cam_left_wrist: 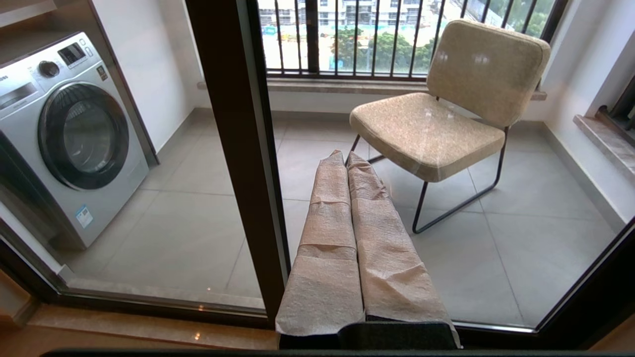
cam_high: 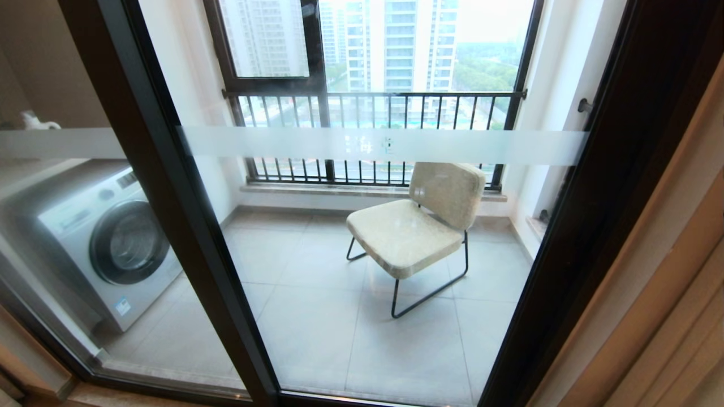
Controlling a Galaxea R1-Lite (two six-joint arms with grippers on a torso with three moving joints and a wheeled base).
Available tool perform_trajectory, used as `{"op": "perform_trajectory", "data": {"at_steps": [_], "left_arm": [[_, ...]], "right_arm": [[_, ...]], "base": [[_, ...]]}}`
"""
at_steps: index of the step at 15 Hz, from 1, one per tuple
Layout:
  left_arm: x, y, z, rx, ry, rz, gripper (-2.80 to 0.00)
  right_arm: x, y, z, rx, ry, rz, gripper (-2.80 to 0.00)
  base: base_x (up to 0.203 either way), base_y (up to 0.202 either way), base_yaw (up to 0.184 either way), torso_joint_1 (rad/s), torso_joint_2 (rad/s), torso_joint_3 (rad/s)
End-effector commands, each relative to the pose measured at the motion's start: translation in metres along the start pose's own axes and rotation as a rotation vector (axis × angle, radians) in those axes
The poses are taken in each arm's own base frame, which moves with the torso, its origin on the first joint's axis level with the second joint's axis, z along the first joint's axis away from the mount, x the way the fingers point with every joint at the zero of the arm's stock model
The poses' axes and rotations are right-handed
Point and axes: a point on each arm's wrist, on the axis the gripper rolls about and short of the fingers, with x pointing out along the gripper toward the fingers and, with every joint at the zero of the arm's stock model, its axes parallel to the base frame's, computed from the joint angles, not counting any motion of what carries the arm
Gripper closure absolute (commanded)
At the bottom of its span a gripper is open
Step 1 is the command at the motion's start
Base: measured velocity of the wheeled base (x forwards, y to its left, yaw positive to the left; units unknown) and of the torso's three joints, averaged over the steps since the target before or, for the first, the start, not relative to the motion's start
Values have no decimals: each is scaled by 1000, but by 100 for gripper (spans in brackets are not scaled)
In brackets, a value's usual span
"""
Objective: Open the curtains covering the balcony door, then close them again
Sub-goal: Pull the inner curtains open on both sides
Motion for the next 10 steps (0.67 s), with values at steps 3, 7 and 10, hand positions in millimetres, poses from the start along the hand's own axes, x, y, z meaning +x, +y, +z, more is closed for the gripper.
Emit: {"op": "perform_trajectory", "data": {"at_steps": [3, 7, 10], "left_arm": [[0, 0, 0, 0, -1, 1, 0], [0, 0, 0, 0, -1, 1, 0], [0, 0, 0, 0, -1, 1, 0]], "right_arm": [[-14, 33, 15, -1, -52, 96, 0], [-22, 38, 18, -3, -62, 105, 0], [-26, 40, 19, -5, -67, 107, 0]], "base": [[0, 0, 0, 0, 0, 0], [0, 0, 0, 0, 0, 0], [0, 0, 0, 0, 0, 0]]}}
